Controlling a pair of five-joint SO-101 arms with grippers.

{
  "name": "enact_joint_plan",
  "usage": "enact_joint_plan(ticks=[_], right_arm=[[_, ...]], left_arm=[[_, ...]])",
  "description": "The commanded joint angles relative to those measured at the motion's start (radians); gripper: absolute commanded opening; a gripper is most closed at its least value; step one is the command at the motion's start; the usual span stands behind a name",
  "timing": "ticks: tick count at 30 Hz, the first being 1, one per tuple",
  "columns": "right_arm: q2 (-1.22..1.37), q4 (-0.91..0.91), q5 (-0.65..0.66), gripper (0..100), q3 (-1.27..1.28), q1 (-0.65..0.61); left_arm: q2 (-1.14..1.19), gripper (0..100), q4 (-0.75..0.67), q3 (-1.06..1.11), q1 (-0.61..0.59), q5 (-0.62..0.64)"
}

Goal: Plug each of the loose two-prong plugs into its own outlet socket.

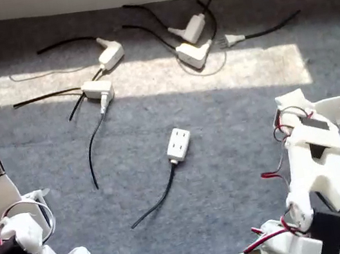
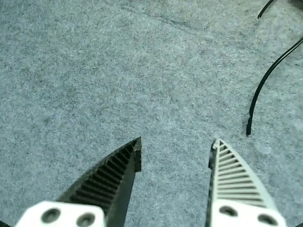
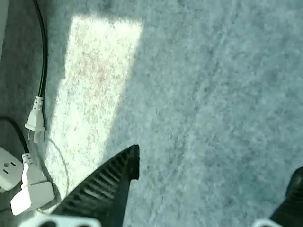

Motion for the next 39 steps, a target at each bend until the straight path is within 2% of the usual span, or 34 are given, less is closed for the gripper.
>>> enact_joint_plan(ticks=[1,6,10,13,17,19,21,26,29,32,34,36,39], right_arm=[[0.074,-0.14,-0.003,44.3,-0.005,0.022],[0.136,-0.14,-0.003,44.3,-0.041,0.033],[0.137,-0.173,-0.003,44.3,-0.093,-0.015],[0.165,-0.288,-0.003,44.3,-0.203,-0.036],[0.32,-0.55,0.002,44.3,-0.384,-0.087],[0.464,-0.61,0.044,43.7,-0.539,-0.096],[0.641,-0.584,0.112,38.9,-0.762,-0.108],[1.115,-0.311,0.236,26.0,-1.515,-0.13],[1.415,-0.236,0.288,25.5,-2.002,-0.168],[1.689,-0.232,0.413,25.5,-2.405,-0.234],[1.83,-0.232,0.525,25.5,-2.552,-0.283],[1.902,-0.232,0.608,25.3,-2.583,-0.32],[1.902,-0.228,0.611,25.3,-2.477,-0.334]], left_arm=[[0.007,24,-0.147,0.156,0.058,-0.002],[0.007,24,-0.367,0.369,0.143,0.0],[0.007,24,-0.451,0.47,0.249,0.0],[0.007,24,-0.483,0.499,0.282,0.046],[0.007,24,-0.503,0.515,0.242,0.123],[0.007,24,-0.503,0.532,0.231,0.121],[0.007,24,-0.503,0.544,0.231,0.121],[0.007,24,-0.503,0.544,0.231,0.123],[0.007,24,-0.503,0.547,0.231,0.123],[0.007,24,-0.502,0.549,0.231,0.123],[0.007,24,-0.5,0.549,0.231,0.123],[0.007,24,-0.499,0.549,0.231,0.123],[0.007,24,-0.499,0.549,0.231,0.123]])
